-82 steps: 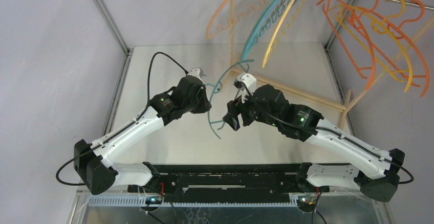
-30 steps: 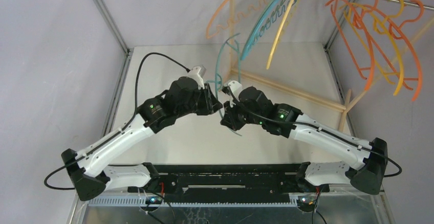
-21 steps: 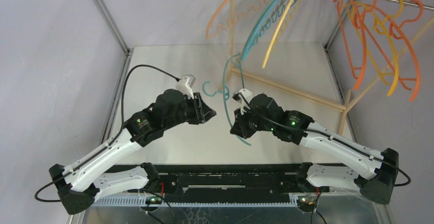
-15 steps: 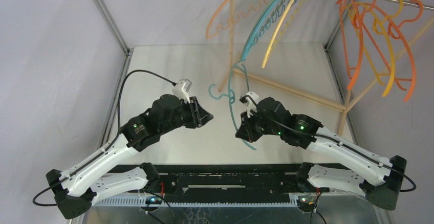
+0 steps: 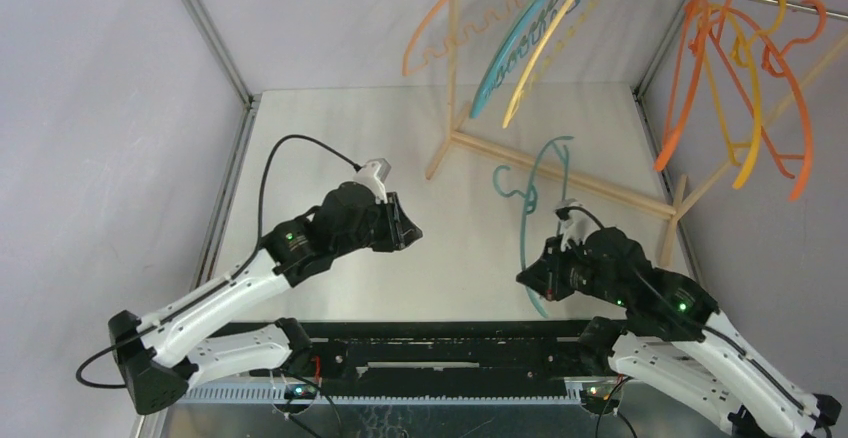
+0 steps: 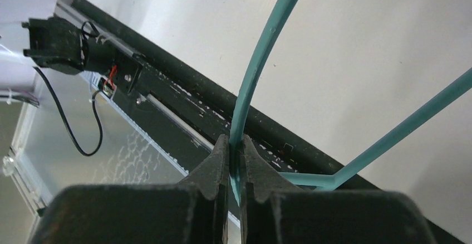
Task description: Organize the hangers
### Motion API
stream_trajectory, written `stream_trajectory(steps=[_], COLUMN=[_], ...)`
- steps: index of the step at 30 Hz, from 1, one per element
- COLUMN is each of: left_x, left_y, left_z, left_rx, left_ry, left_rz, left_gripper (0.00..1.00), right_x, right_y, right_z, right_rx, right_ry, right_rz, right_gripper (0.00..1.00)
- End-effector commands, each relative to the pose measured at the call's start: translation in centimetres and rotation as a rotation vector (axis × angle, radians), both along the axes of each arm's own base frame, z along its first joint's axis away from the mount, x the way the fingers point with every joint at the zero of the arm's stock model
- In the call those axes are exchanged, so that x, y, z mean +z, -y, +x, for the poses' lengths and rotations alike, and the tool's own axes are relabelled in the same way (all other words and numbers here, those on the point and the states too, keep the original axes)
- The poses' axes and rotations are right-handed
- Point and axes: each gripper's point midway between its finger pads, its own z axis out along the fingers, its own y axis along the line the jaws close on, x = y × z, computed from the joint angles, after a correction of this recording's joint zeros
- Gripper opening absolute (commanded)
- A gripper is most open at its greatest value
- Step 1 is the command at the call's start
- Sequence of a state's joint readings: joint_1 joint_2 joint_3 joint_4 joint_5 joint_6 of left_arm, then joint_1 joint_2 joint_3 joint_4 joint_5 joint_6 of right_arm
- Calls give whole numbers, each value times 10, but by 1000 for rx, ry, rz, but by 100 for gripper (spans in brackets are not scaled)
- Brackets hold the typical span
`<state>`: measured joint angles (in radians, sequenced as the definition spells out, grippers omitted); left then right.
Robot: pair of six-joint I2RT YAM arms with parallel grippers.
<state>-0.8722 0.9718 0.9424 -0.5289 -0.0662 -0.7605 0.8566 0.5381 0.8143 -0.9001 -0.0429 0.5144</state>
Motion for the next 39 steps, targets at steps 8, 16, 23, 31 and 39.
stream_trajectory(steps=[8, 16, 23, 31, 39], left_x=[35, 33, 24, 16, 11], left_y=[28, 22, 24, 31, 26], left_z=[19, 22, 24, 30, 38], left_rx=[-57, -69, -99, -143, -128], left_ry=[73, 106, 110, 99, 93], left_rz=[-21, 35, 76, 119, 128], left_gripper=[30, 30, 30, 30, 30], right_x=[105, 170, 208, 254, 269], right_y=[2, -3, 14, 27, 46], right_z=[51, 108, 130, 151, 189], right_rx=[-180, -306, -431, -495, -565], right_ry=[202, 337, 436, 569, 633], right_rz=[160, 219, 288, 338, 312], right_gripper=[9, 9, 9, 9, 10])
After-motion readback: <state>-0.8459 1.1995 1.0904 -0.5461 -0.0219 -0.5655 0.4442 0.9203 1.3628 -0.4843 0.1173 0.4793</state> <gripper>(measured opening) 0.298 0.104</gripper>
